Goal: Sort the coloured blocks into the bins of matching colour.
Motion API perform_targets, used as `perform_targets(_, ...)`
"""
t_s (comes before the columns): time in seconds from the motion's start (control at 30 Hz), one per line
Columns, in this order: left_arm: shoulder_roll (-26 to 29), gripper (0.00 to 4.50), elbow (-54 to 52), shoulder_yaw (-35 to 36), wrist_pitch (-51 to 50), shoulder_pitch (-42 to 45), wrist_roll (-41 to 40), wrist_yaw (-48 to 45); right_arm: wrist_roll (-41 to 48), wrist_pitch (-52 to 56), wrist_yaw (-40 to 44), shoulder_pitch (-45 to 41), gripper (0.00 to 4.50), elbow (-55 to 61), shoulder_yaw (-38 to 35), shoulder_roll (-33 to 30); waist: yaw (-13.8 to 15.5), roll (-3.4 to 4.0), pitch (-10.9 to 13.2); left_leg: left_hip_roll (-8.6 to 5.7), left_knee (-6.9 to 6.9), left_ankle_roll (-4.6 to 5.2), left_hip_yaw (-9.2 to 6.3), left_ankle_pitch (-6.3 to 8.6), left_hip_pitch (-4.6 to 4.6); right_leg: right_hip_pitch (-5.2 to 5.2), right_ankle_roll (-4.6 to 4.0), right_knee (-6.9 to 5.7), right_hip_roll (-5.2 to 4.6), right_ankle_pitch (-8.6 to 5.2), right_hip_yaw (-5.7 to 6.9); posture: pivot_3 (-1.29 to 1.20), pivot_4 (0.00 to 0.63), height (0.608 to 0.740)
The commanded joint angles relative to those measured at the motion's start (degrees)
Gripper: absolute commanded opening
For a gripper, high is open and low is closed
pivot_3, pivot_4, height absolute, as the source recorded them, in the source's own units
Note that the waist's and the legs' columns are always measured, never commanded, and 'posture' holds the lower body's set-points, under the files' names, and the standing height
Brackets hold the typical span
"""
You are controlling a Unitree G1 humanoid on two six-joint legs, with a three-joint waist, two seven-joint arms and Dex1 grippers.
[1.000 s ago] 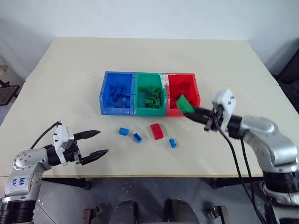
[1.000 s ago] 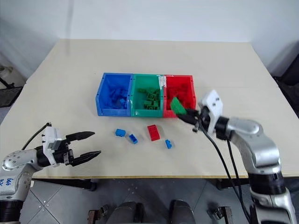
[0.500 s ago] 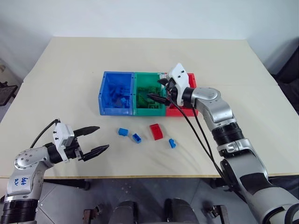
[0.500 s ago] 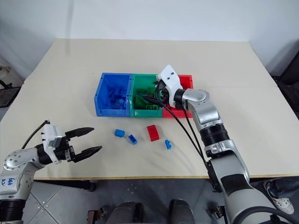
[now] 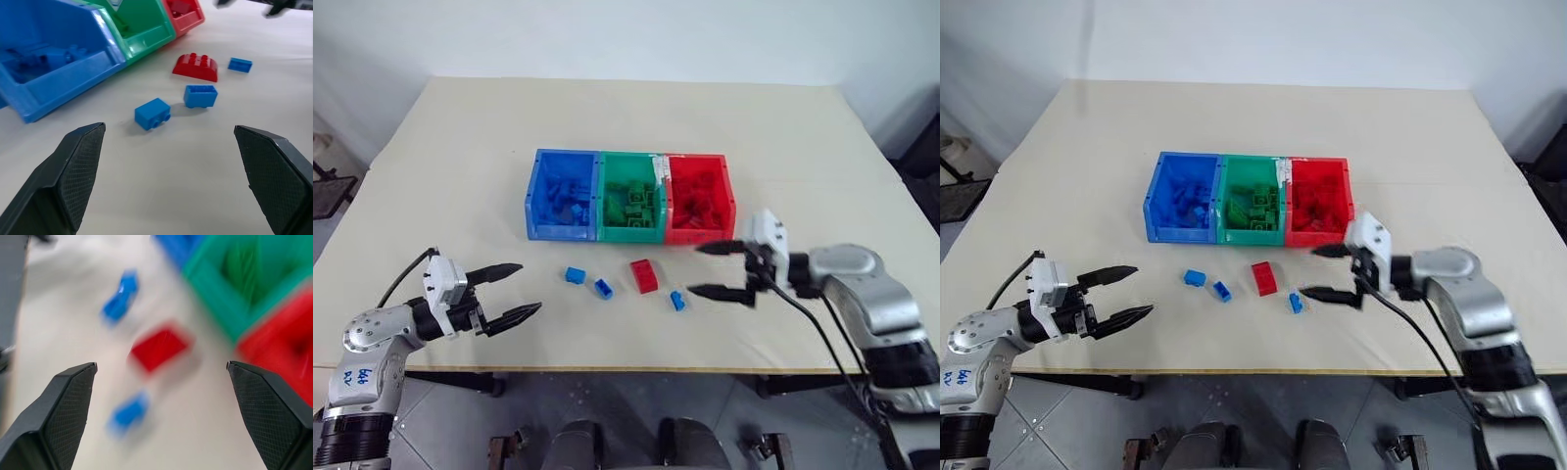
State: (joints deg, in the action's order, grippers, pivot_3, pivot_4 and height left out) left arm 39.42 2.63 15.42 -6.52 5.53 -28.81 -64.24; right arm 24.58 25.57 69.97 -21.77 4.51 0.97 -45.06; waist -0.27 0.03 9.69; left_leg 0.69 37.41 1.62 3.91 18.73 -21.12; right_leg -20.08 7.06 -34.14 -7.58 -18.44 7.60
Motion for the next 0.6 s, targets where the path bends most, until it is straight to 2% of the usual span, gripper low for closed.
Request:
perform_targets(0.03, 1.18, 4.50, 0.38, 0.71, -0.12, 0.70, -1.69, -2.75, 0.50, -4.39, 4.55, 7.50, 4.44, 1.71, -6.26, -6.25, 0.19, 0.00, 0.00, 0.02, -0.02, -0.01, -0.02, -0.01, 0.00, 0.06, 0.00, 0.13, 0.02, 0.00, 0.02, 0.00, 0.150, 0.740)
perform_targets(0.17, 2.30, 4.50, 1.70, -0.14, -0.92, 1.14, -2.08, -6.48, 1.02, -5.80, 5.51, 14.99, 4.44, 2.75, -11.13, -9.95, 0.13, 0.00, 0.00, 0.03, -0.01, 0.00, 0.02, 0.00, 0.07, 0.18, 0.00, 0.23, 0.01, 0.00, 0.01, 0.00, 0.150, 0.740)
perform_targets(0.27, 2.66, 4.50, 2.44, -0.33, -0.91, 1.49, -2.05, -8.28, 1.34, -5.88, 4.55, 16.31, 4.44, 3.95, -12.17, -9.90, 0.11, 0.00, 0.00, 0.06, 0.00, -0.01, -0.03, 0.00, 0.10, 0.23, 0.00, 0.24, 0.01, 0.00, 0.00, 0.00, 0.150, 0.740)
perform_targets(0.37, 2.25, 4.50, 2.57, -0.21, -0.73, 2.03, -1.95, -8.42, 0.55, -4.20, 1.61, 13.87, 4.44, 5.85, -8.74, -7.61, 0.09, 0.01, 0.01, 0.08, 0.03, -0.01, 0.00, 0.00, 0.13, 0.25, 0.00, 0.27, -0.04, 0.00, -0.03, 0.00, 0.150, 0.740)
perform_targets(0.6, 1.56, 4.50, -1.75, 0.71, -1.71, -0.72, -2.96, -7.19, -5.61, -2.79, -6.83, 3.80, 4.44, 4.92, 3.60, 3.32, 0.07, 0.02, 0.02, 0.07, 0.05, -0.05, -0.15, 0.02, 0.06, 0.23, 0.00, 0.24, -0.09, 0.00, -0.16, 0.00, 0.150, 0.740)
